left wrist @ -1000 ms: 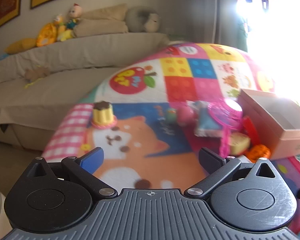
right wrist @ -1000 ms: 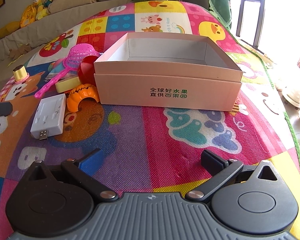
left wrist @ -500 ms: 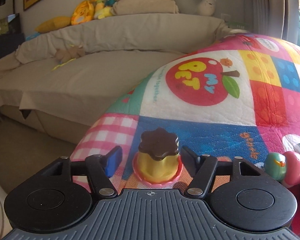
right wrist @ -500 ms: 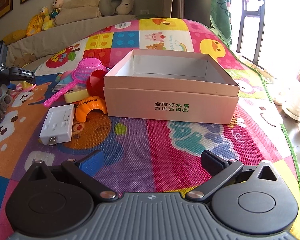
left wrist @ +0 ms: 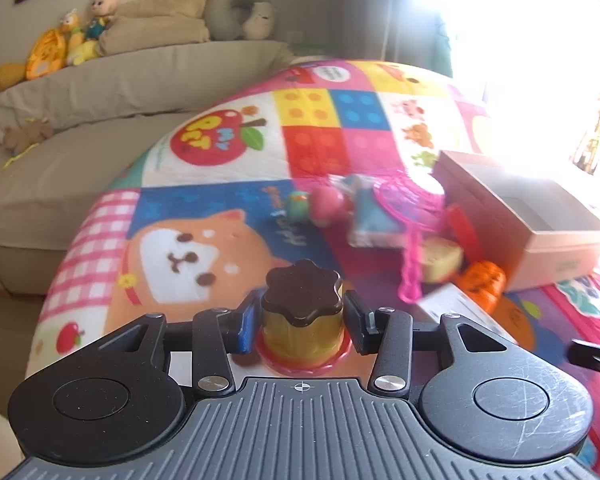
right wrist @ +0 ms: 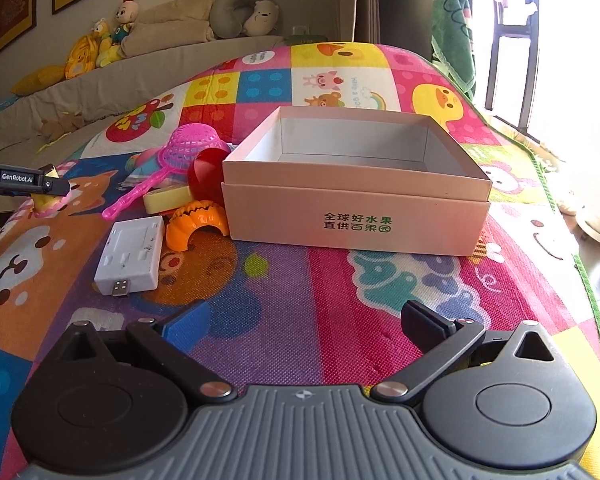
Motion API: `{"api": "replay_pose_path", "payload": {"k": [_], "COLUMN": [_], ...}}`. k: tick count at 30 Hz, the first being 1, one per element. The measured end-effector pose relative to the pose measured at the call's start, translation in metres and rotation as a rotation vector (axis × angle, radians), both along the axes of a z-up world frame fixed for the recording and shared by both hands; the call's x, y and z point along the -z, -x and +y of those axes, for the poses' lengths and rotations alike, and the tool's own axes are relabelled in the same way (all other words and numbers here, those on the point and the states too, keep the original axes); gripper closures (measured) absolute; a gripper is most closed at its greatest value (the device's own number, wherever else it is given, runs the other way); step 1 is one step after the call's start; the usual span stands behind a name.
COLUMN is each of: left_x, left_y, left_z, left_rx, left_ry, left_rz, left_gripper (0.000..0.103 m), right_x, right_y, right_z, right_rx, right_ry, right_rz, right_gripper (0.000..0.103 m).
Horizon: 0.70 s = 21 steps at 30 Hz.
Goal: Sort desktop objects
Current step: 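Close the left gripper around the yellow pudding toy and lift it, then carry the pudding toy with the left gripper while the right gripper grasps the white charger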
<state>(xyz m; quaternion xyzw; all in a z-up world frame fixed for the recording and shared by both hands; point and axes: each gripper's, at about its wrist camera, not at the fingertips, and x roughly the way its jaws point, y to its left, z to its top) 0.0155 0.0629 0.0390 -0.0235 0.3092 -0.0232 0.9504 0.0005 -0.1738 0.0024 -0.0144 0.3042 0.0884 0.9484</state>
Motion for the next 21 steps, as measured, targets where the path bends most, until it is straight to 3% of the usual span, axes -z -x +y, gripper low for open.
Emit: {"api": "replay_pose_path", "payload": {"k": [1,3,9,11,12,13,17,21], "left_x": [0.0,0.0,-0.002,-0.003,-0.002,-0.002,0.003,0.011], "left_y": [0.011,0.029,0.046,0.049,0.051,0.052,0.051,0.047], "left_z": [-0.005,-0.009,0.009,0.009,0.008,0.005,-0.012,-0.04], "left_rx": [0.014,0.009,-0.082,-0.077,-0.069,-0.06,-0.004,0.08], "left_ry": [0.002,-0.007,0.042,0.048,0.052,0.055,0.063,0.078], "left_rz": [0.0,-0.005,0.016,0.02,0.022,0.023,0.035,0.05], "left_gripper": [0.054,0.054,0.054,0.054,0.054,0.054,0.054,0.054], "right_x": [-0.003,-0.009,-0.006,0.0,0.002,0.003,-0.006,-0.007], "right_y": [-0.001,-0.005,-0.021,-0.03,-0.034,-0.035,-0.016,0.01], "right_z": [0.007,0.027,0.086,0.096,0.098,0.097,0.077,0.037], "right_rx": [-0.048,-0.158,-0.315,-0.324,-0.323,-0.32,-0.343,-0.34], "right_ry": [0.0,-0.002,0.047,0.049,0.048,0.036,0.029,0.095], "right_rz": [0.005,0.021,0.01,0.045,0.074,0.081,0.079,0.092], "right_gripper": [0.015,0.023,0.025,0.035,0.052,0.055,0.055,0.055]}}
